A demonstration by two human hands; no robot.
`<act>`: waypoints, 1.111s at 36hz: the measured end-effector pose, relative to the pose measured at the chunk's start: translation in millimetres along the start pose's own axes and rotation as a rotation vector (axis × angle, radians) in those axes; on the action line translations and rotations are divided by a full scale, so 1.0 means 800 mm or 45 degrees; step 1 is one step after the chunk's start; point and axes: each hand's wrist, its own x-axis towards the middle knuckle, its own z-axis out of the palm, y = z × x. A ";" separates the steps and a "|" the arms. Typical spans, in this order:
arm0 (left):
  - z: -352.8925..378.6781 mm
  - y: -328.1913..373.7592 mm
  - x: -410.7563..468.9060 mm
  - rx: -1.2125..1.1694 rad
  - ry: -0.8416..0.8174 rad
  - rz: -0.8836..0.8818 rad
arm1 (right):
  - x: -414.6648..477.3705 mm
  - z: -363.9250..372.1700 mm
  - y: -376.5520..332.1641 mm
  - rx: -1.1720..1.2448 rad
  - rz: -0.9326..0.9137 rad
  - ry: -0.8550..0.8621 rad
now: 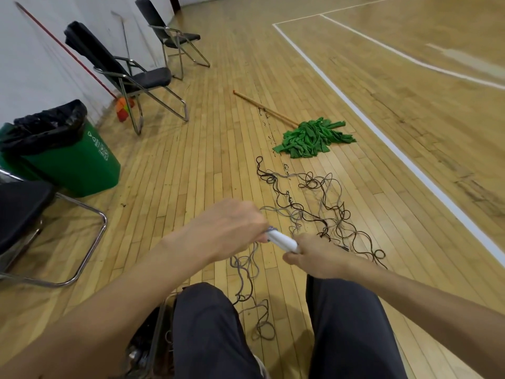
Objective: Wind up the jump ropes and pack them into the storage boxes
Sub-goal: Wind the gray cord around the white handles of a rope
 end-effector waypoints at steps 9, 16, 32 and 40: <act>0.001 -0.014 0.011 -0.092 0.017 0.072 | -0.017 0.002 -0.012 -0.248 0.078 -0.270; 0.007 -0.024 0.016 -0.165 0.051 0.082 | -0.029 0.010 -0.016 -0.364 -0.002 -0.386; 0.026 -0.035 0.016 -1.397 -0.184 0.014 | -0.081 0.008 -0.030 -0.445 -0.416 -0.302; 0.057 -0.029 0.016 -1.959 -0.240 0.243 | -0.099 -0.013 -0.044 -0.365 -0.608 -0.290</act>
